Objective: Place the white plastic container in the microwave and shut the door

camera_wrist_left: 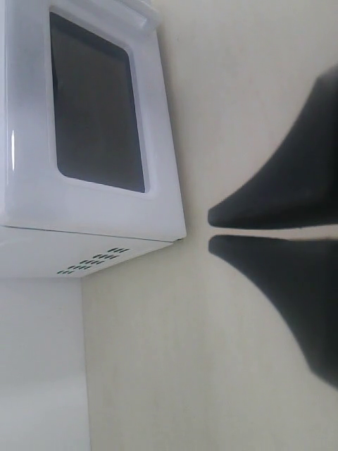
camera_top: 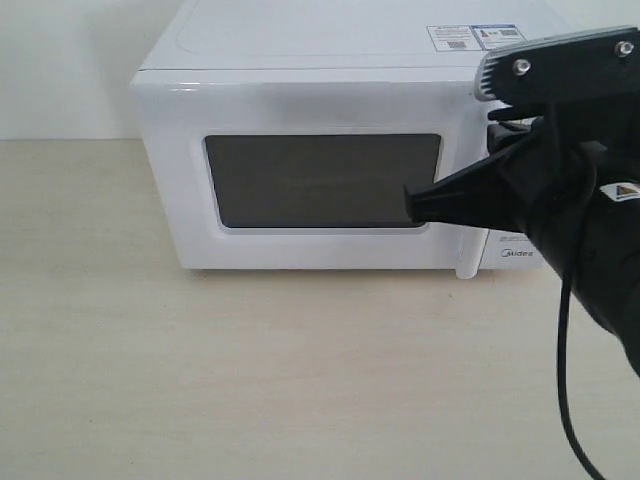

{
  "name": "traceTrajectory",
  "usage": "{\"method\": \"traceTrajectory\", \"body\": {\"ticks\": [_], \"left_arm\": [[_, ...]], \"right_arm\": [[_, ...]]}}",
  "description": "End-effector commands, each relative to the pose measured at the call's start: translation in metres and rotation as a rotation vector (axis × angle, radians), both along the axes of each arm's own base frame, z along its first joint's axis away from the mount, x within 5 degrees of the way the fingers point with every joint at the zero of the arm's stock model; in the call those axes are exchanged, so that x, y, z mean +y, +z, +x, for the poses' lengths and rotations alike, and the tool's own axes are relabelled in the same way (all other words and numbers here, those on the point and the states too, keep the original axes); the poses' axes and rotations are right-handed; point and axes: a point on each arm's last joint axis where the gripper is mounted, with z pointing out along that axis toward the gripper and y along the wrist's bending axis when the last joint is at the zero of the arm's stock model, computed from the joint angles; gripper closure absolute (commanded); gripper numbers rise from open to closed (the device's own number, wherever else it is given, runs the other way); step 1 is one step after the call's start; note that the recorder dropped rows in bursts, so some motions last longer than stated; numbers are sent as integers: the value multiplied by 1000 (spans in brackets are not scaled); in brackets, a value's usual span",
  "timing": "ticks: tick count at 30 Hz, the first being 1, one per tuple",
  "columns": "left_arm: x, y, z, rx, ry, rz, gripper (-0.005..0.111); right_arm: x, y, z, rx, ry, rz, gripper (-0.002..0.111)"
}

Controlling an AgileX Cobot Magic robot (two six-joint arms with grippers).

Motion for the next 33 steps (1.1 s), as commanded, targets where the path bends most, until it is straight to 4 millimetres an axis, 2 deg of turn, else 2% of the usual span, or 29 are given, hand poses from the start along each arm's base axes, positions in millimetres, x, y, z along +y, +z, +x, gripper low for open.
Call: {"method": "traceTrajectory", "body": {"ticks": [1,6,8,12,15,18,19,21,24,29,33], "left_arm": [[0,-1,0,-3,3,-1,102],[0,-1,0,-3,3,-1,102],[0,-1,0,-3,3,-1,102],[0,-1,0,-3,3,-1,102],[0,-1,0,-3,3,-1,102],[0,-1,0,-3,3,-1,102],[0,-1,0,-3,3,-1,102],[0,-1,0,-3,3,-1,102],[0,-1,0,-3,3,-1,102],[0,-1,0,-3,3,-1,102],[0,-1,0,-3,3,-1,102]], "right_arm": [[-19,17,-3,-43,-59,66,109],[-49,41,-8,-62,-62,115,109],[-66,53,-12,-67,-3,84,109],[-97,76,-32,-130,120,42,109],[-122,90,-49,-209,59,39,109],[-135,95,-60,-249,7,39,109],[-138,93,-64,-253,-9,36,109],[-145,77,-72,-234,-50,30,109],[-149,36,-85,-174,-81,25,109],[-149,-12,-98,-101,-83,31,109],[-149,-36,-99,-36,-84,32,109]]}}
